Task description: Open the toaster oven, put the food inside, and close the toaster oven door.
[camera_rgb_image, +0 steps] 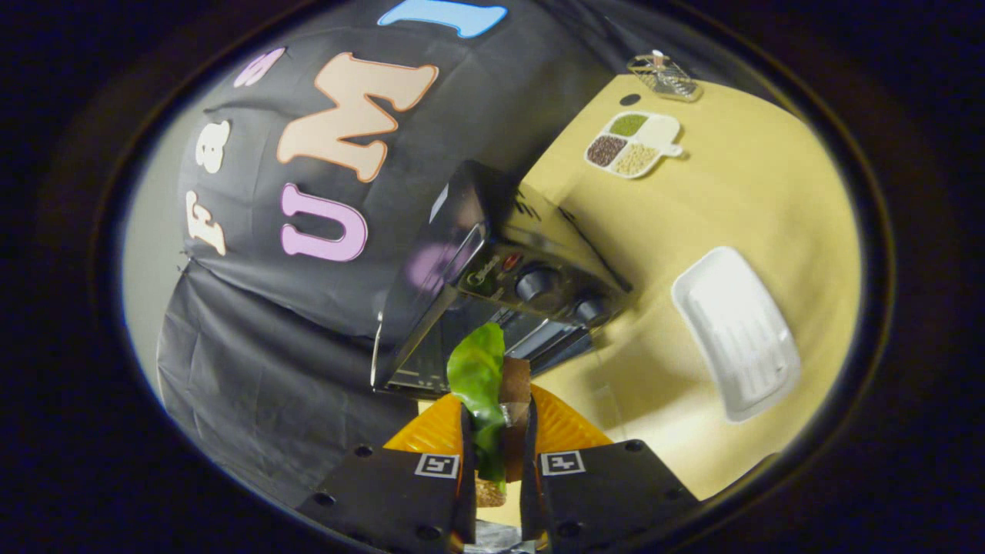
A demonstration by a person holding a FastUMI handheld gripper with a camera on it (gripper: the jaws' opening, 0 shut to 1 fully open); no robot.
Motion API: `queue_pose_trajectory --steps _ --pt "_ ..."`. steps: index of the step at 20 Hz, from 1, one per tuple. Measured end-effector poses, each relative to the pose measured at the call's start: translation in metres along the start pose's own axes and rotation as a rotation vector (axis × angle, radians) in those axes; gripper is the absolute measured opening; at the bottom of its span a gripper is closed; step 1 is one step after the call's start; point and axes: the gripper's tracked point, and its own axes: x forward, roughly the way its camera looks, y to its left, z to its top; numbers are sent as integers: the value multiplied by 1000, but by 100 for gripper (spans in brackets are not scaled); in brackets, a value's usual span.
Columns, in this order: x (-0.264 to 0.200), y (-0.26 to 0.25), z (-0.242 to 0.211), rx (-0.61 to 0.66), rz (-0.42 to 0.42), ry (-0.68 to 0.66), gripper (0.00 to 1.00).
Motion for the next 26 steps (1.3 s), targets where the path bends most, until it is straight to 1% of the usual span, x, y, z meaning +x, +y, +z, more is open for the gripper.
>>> queue_pose_trajectory --steps 3,7,12,17,22,25,26 --pt "31 14 -14 58 26 -15 24" --pt "64 24 -30 95 37 -46 24" --pt "104 30 -35 194 57 -102 24" --pt "141 36 -15 334 99 -191 24" --pt "165 35 6 418 134 -293 24" --pt "172 32 14 378 122 -348 24" --pt "170 34 15 360 128 -358 26"
